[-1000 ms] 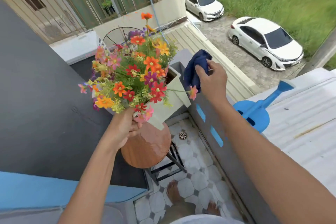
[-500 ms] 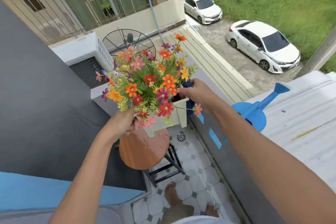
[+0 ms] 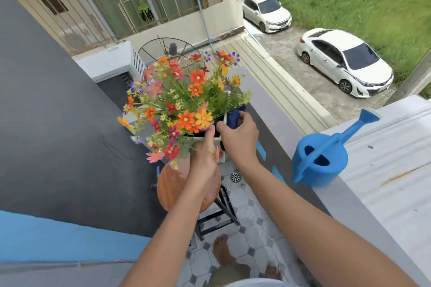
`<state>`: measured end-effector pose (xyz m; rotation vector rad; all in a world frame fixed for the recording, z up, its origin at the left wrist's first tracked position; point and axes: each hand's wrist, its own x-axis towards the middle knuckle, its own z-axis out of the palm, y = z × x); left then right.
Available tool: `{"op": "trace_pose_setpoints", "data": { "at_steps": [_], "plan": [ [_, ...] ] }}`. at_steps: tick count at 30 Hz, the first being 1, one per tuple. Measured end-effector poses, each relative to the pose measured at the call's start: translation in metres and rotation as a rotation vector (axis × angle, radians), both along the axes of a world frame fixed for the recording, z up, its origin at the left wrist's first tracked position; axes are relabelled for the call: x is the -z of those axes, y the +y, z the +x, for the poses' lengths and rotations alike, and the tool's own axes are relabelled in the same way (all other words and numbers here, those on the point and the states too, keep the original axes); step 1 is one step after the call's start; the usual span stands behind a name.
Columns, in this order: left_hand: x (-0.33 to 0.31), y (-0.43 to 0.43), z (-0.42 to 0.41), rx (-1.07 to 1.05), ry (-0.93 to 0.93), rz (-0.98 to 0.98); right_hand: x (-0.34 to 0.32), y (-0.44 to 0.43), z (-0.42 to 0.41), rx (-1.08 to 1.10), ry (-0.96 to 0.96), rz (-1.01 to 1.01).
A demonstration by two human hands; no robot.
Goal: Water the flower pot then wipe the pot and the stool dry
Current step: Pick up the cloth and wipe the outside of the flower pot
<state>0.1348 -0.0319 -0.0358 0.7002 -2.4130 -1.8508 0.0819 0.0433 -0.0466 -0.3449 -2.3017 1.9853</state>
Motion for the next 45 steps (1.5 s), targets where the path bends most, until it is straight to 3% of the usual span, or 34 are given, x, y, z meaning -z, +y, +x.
{"op": "trace_pose_setpoints", "data": {
  "at_steps": [5,10,16,22,26,32,35,42,45],
  "plan": [
    [-0.006,-0.018,-0.015,-0.190,-0.188,0.246,0.013,-0.006,0.016,-0.127,0.125,-0.137],
    [-0.019,-0.029,-0.003,-0.126,-0.203,0.468,0.021,-0.001,0.006,-0.169,0.309,0.052],
    [-0.023,-0.026,0.006,-0.114,-0.201,0.545,0.000,0.008,-0.045,-0.073,0.289,0.114],
    [-0.029,-0.037,-0.014,-0.223,-0.152,0.547,0.029,-0.008,0.026,-0.177,0.536,0.116],
    [-0.029,-0.040,-0.011,-0.174,-0.160,0.502,0.040,-0.009,0.050,-0.208,0.540,0.128],
    [-0.029,-0.028,0.000,-0.126,-0.157,0.511,0.006,0.002,-0.035,-0.022,0.373,0.118],
    [-0.028,-0.030,0.001,-0.132,-0.135,0.525,0.012,0.010,-0.053,-0.055,0.336,0.165],
    [-0.024,-0.039,-0.010,-0.194,-0.083,0.542,0.056,0.009,0.019,-0.207,0.403,0.209],
    [-0.021,-0.037,-0.011,-0.199,-0.096,0.503,0.049,-0.003,0.040,-0.204,0.389,0.117]
  ]
}}
